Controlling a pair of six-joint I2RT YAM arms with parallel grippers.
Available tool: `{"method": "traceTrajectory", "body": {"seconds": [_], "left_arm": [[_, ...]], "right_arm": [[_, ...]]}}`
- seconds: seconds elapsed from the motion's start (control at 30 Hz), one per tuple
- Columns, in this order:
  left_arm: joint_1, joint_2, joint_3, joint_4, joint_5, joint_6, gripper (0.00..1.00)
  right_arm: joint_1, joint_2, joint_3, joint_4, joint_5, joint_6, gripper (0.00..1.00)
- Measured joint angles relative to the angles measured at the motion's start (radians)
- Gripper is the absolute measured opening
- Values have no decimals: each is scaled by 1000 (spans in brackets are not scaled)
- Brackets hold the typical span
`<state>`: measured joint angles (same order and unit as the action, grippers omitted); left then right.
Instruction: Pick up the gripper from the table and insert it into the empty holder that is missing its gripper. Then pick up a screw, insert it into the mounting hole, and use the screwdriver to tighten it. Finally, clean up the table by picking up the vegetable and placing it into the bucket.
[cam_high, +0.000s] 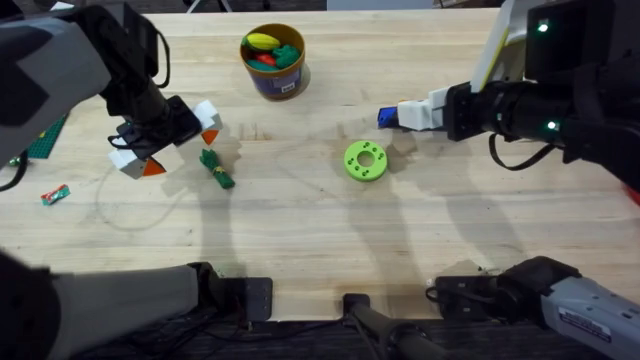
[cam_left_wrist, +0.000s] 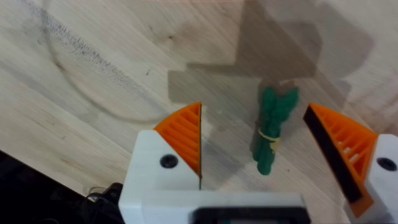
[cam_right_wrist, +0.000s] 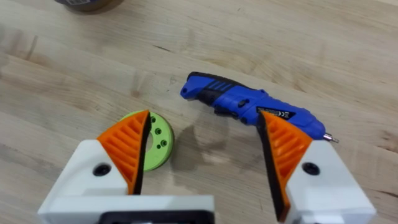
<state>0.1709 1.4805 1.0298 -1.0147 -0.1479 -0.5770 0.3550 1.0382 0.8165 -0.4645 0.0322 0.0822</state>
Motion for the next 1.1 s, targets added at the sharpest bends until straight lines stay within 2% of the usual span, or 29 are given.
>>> {"method": "traceTrajectory", "body": {"seconds": [0.1, 0.23, 0.33, 0.43, 0.6, 0.73, 0.87, 0.9, 0.97, 1.0, 1.03, 1.1], "left_arm": [[17, 31, -2, -3, 24, 11, 984], [18, 31, -3, 37, 184, 88, 984], [-1, 30, -3, 40, 233, 103, 984], [-31, 30, -3, 24, 226, 105, 984], [-73, 29, -36, 33, 152, 94, 984], [-86, 29, -118, 87, 122, 63, 984], [-86, 24, -178, 134, 126, 28, 984], [-86, 19, -182, 136, 125, 20, 951], [-87, 16, -186, 141, 127, 6, 807], [-88, 16, -186, 143, 127, 8, 663], [-88, 16, -186, 144, 126, 1, 570], [-88, 16, -186, 145, 125, -4, 265]], "right_arm": [[0, 0, 0, -10, 0, 0, 953], [0, 1, 0, -11, 0, 0, 953], [0, 1, 0, -11, 0, 0, 953], [0, 1, 0, -10, 0, 0, 953], [0, 1, 0, -10, 0, 0, 953], [0, 1, 0, -10, 0, 0, 953], [0, 1, 0, -9, 0, 0, 953], [0, 1, 0, -8, 0, 0, 953], [0, 1, 0, -9, 0, 0, 953], [0, 1, 0, -8, 0, 0, 953], [0, 1, 0, -8, 0, 0, 953], [0, 1, 0, -8, 0, 0, 953]]}}
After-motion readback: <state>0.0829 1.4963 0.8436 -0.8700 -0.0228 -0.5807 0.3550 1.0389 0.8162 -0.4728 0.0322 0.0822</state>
